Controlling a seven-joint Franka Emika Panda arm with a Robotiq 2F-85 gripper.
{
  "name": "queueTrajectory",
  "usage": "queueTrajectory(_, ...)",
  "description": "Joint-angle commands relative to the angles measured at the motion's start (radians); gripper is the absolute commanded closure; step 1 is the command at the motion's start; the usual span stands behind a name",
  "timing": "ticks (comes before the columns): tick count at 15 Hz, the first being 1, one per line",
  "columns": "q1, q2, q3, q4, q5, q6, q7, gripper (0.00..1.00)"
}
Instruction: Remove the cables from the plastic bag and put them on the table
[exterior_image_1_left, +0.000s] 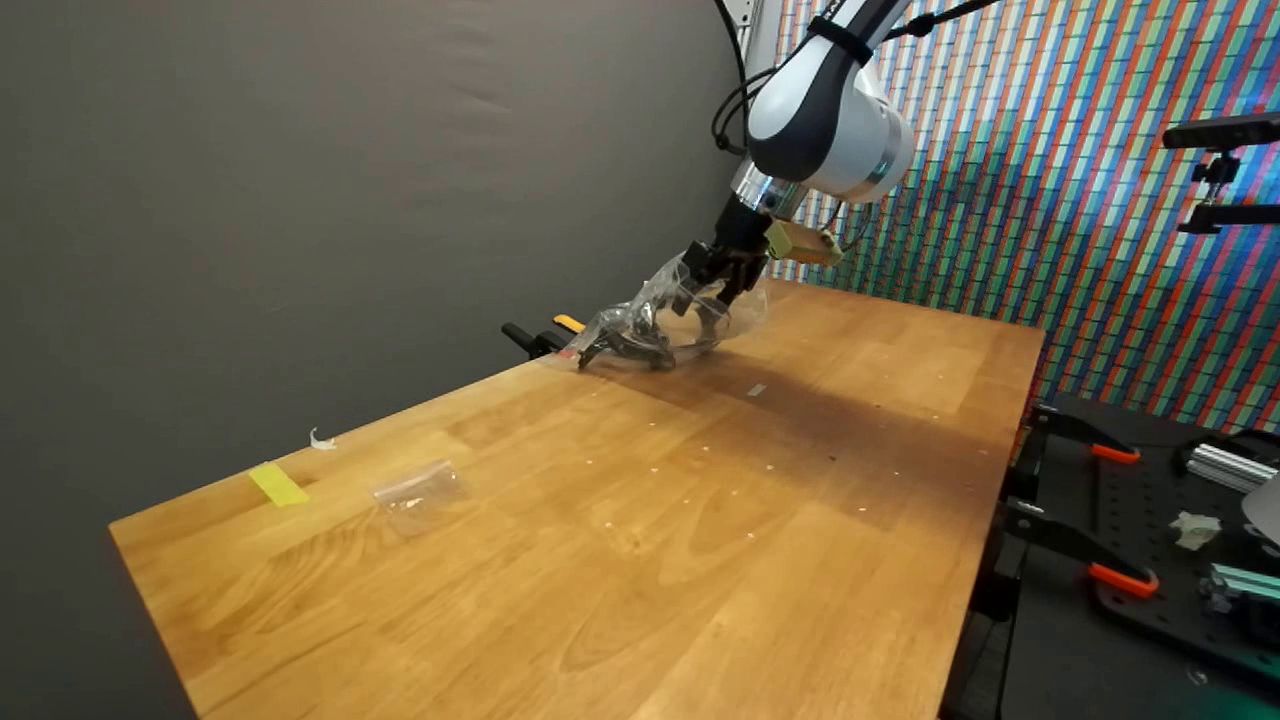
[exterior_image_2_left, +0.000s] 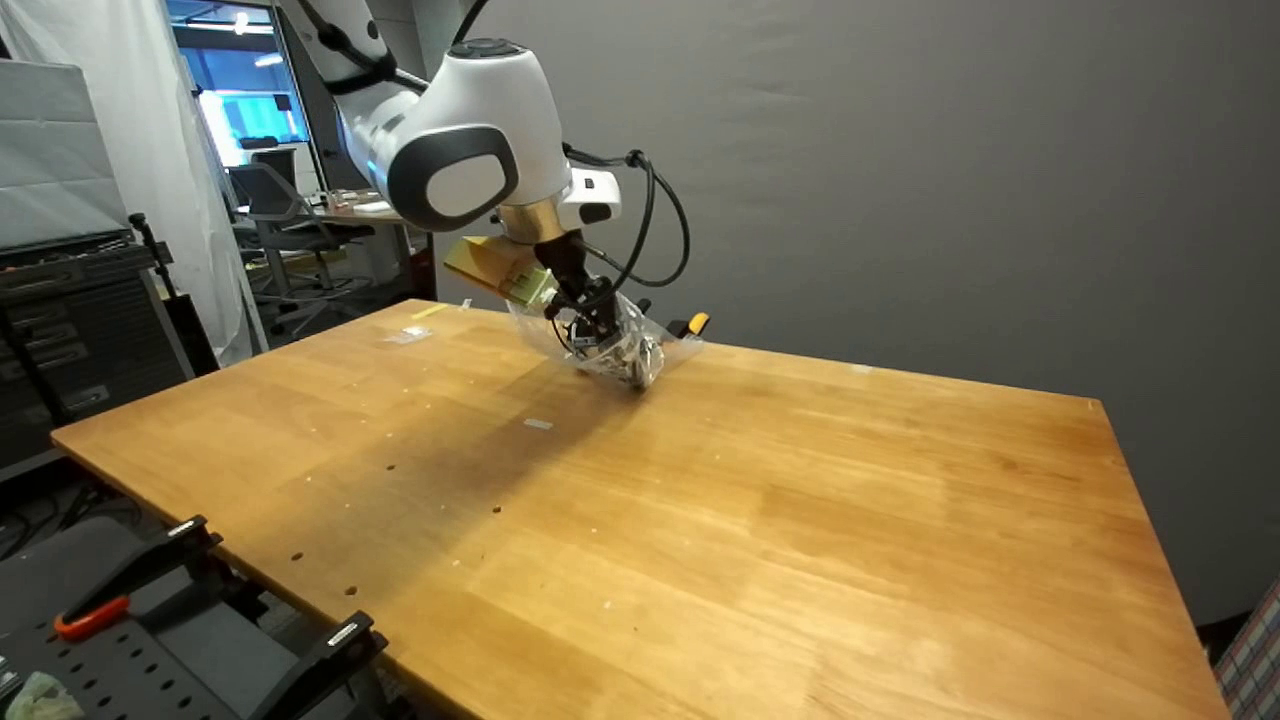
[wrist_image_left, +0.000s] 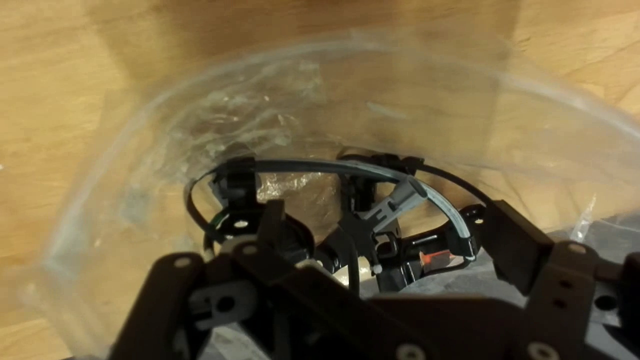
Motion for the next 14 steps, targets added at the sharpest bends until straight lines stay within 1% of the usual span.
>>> queueTrajectory(1, -0.049, 0.069, 0.056, 0.054, 0.017, 0.031, -0.015, 0.0)
queueTrajectory(4, -0.033, 0.109, 0.05, 0.068, 0.009, 0.09, 0.0, 0.0)
queueTrajectory(10, -0.058, 0.201, 0.103, 0.114, 0.008, 0.219, 0.022, 0.0)
queueTrajectory(14, -0.056, 0.261, 0.104, 0.162, -0.002, 0.275, 0.033, 0.0)
